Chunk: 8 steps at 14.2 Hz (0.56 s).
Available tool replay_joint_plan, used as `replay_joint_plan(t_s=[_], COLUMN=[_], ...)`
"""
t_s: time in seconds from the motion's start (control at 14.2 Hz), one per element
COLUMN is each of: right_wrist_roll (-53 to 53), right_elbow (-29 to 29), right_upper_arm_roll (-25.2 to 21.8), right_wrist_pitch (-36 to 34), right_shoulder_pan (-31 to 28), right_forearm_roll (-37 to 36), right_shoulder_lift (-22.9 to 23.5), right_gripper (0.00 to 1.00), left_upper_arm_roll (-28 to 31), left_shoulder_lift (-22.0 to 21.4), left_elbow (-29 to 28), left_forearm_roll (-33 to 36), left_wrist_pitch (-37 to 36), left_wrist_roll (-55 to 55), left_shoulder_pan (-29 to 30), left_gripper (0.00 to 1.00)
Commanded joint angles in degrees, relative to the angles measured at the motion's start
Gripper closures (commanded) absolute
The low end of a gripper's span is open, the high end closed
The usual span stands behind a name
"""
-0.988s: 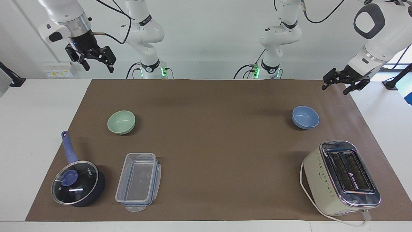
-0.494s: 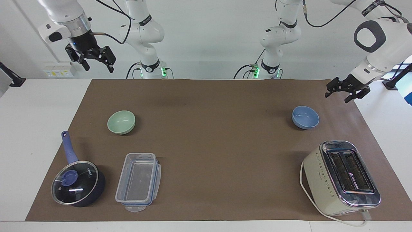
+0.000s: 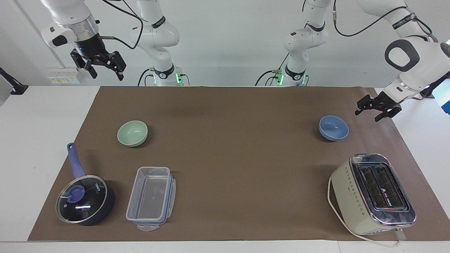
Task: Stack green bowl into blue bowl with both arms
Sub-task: 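Reach the left gripper to the blue bowl rim and grasp it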
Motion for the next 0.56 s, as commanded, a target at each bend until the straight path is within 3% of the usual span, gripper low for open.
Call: replay_joint_plan(t_s=[0.0, 0.35, 0.49], right_wrist_roll=[-1.8, -1.9, -1.9], right_elbow=[-1.8, -1.8, -1.8], right_upper_arm_roll=[-0.1, -0.1, -0.1], right_wrist_pitch=[1.2, 1.2, 1.2], right_shoulder_pan=[-0.3, -0.7, -0.8], right_forearm_roll=[-0.9, -0.9, -0.9], right_shoulder_lift=[-1.4, -1.4, -1.3], right_gripper=[0.00, 0.00, 0.00], left_upper_arm_roll=[-0.6, -0.7, -0.7], left_shoulder_lift=[2.3, 4.0, 3.9], left_elbow=[-1.7, -5.4, -8.9], left_forearm_roll=[-2.2, -5.3, -5.4], left_wrist_pitch=[4.8, 9.7, 12.8], left_wrist_roll=[2.1, 2.3, 2.3], left_shoulder_pan=[1.3, 0.5, 0.3], left_gripper=[0.00, 0.00, 0.21])
